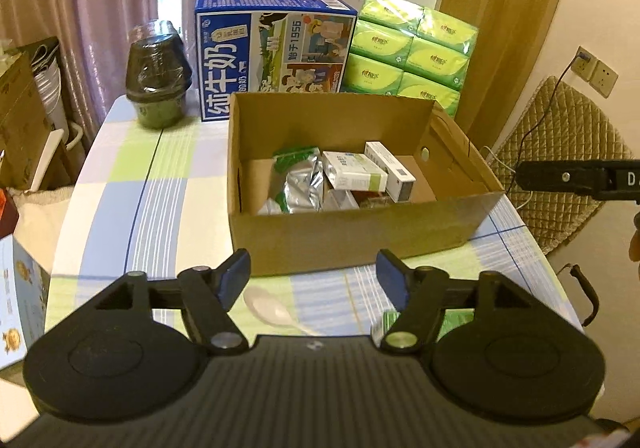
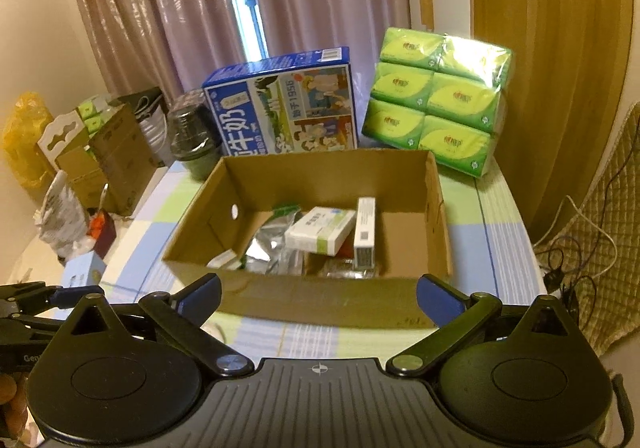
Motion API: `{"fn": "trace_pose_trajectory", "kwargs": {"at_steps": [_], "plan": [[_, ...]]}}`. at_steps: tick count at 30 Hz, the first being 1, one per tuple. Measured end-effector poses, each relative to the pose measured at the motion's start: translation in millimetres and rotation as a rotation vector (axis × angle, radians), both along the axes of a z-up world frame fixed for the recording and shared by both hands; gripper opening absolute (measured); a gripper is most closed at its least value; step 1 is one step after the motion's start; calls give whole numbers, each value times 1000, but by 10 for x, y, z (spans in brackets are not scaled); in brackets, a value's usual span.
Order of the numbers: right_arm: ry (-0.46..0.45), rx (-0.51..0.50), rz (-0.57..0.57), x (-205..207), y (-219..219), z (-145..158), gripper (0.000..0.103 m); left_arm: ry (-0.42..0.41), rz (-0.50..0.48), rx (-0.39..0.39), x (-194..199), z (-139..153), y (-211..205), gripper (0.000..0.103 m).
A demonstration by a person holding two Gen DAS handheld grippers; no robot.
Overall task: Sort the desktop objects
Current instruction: 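Withdraw both open tools from the box toward the spoon and green box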
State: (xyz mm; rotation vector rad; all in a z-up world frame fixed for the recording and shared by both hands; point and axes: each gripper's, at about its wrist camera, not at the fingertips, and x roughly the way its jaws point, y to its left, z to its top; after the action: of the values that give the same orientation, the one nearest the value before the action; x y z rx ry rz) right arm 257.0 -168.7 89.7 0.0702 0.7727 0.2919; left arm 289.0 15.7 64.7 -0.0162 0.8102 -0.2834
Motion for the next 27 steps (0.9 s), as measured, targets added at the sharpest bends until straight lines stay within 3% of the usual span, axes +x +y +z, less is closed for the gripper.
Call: {"fn": "trace_pose_trajectory", "kwargs": {"at_steps": [4, 17, 27], "plan": [[-1, -7, 0, -209, -13, 6, 101, -8, 23, -11, -240, 2, 60, 81], [-3, -34, -1, -702, -184, -90, 101, -12, 113, -36, -853, -70, 269, 102], [-5, -21, -43, -1043, -395, -249, 101, -20, 173, -28, -1178, -129, 307, 102]]}}
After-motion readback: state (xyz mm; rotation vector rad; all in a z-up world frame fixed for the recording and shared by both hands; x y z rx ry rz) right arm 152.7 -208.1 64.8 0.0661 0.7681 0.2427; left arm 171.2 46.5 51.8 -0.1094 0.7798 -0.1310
